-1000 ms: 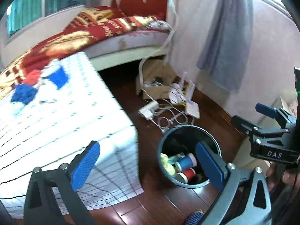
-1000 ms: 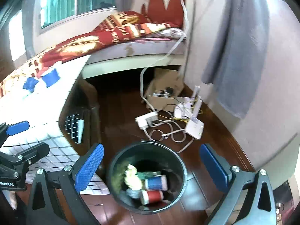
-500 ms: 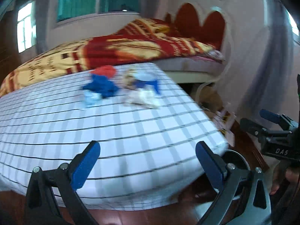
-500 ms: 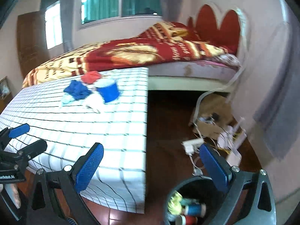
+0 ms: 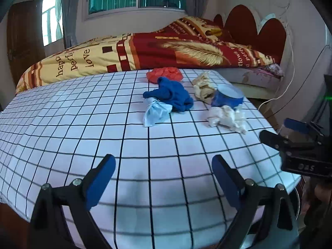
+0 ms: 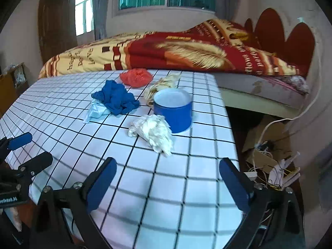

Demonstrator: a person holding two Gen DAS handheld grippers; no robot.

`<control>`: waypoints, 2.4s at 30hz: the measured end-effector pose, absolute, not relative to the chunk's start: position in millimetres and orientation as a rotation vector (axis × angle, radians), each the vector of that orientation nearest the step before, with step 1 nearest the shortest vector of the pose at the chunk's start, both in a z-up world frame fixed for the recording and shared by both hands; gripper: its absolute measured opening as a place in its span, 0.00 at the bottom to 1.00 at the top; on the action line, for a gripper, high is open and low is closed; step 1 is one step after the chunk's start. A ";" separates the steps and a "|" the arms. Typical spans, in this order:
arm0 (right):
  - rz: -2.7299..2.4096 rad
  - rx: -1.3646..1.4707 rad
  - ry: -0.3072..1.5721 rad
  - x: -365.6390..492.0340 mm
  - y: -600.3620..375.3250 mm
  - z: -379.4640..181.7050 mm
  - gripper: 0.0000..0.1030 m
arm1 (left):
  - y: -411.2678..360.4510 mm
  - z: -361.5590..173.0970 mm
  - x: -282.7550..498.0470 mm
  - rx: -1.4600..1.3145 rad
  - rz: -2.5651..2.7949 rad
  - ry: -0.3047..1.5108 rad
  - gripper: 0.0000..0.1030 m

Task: Collect trash
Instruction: 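Move both tools back toward the mattress, then grasp the light-blue face mask with left tool while right tool grasps white tissue, then carry face mask and white tissue over the black bin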

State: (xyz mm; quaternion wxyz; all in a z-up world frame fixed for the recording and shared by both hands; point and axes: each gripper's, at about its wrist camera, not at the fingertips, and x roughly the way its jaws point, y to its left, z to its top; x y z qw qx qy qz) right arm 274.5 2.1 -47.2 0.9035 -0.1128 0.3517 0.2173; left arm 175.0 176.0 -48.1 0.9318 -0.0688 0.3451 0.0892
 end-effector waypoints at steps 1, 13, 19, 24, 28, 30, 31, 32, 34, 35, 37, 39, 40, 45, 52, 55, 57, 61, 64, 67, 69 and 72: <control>0.455 -0.239 0.744 283.0 8.5 -51.9 0.91 | 178.0 -49.2 177.8 -0.140 0.183 0.708 0.90; 0.510 -0.228 0.874 346.7 48.3 -86.0 0.63 | 201.8 -70.0 232.8 -0.189 0.170 0.763 0.83; 0.553 -0.223 0.883 357.5 59.0 -89.6 0.43 | 213.5 -77.2 267.9 -0.203 0.153 0.800 0.76; 0.568 -0.217 0.886 361.7 59.6 -90.0 0.42 | 221.3 -83.5 291.7 -0.224 0.136 0.856 0.72; 0.578 -0.217 0.888 362.6 58.3 -89.8 0.42 | 221.7 -83.5 299.1 -0.217 0.125 0.870 0.44; 0.582 -0.216 0.889 362.1 57.4 -89.5 0.42 | 224.1 -81.6 295.0 -0.246 0.106 0.867 0.29; 0.583 -0.217 0.889 360.8 56.8 -89.4 0.42 | 224.6 -80.9 294.6 -0.257 0.097 0.861 0.25; 0.585 -0.217 0.890 359.3 56.2 -89.2 0.41 | 224.9 -79.1 288.7 -0.261 0.097 0.853 0.24; 0.592 -0.215 0.883 353.1 53.8 -87.7 0.40 | 225.3 -76.7 281.5 -0.256 0.103 0.842 0.23; 0.595 -0.216 0.879 349.7 53.0 -87.0 0.39 | 223.9 -74.6 275.5 -0.251 0.109 0.833 0.23; 0.603 -0.218 0.874 342.0 50.7 -85.6 0.39 | 220.9 -71.3 261.1 -0.235 0.120 0.820 0.23; 0.608 -0.213 0.869 333.4 48.0 -84.0 0.38 | 217.7 -69.5 246.7 -0.226 0.126 0.814 0.23; 0.609 -0.206 0.862 328.0 45.4 -82.4 0.37 | 216.3 -68.5 238.6 -0.224 0.130 0.811 0.23; 0.603 -0.183 0.833 305.5 31.9 -72.3 0.37 | 210.0 -63.3 210.2 -0.231 0.142 0.793 0.23; 0.561 -0.147 0.794 273.7 -1.2 -55.0 0.37 | 193.2 -51.0 176.2 -0.226 0.135 0.753 0.23; 0.538 -0.136 0.776 259.4 -19.2 -47.2 0.37 | 179.5 -47.3 164.0 -0.211 0.121 0.744 0.23; 0.525 -0.125 0.768 250.6 -31.3 -42.9 0.37 | 168.7 -44.6 157.2 -0.195 0.107 0.736 0.23; 0.502 -0.114 0.760 235.0 -53.4 -38.1 0.37 | 148.0 -39.9 146.3 -0.179 0.081 0.722 0.23; 0.480 -0.107 0.750 222.0 -72.6 -34.7 0.37 | 132.7 -36.3 142.3 -0.171 0.058 0.714 0.23; 0.456 -0.095 0.740 211.5 -92.3 -31.4 0.37 | 114.0 -33.2 138.6 -0.157 0.030 0.706 0.23; 0.441 -0.085 0.736 206.5 -105.2 -29.3 0.37 | 101.8 -31.9 138.4 -0.145 0.009 0.704 0.23; 0.420 -0.073 0.731 201.4 -119.8 -28.1 0.37 | 86.0 -30.0 136.7 -0.128 -0.013 0.698 0.23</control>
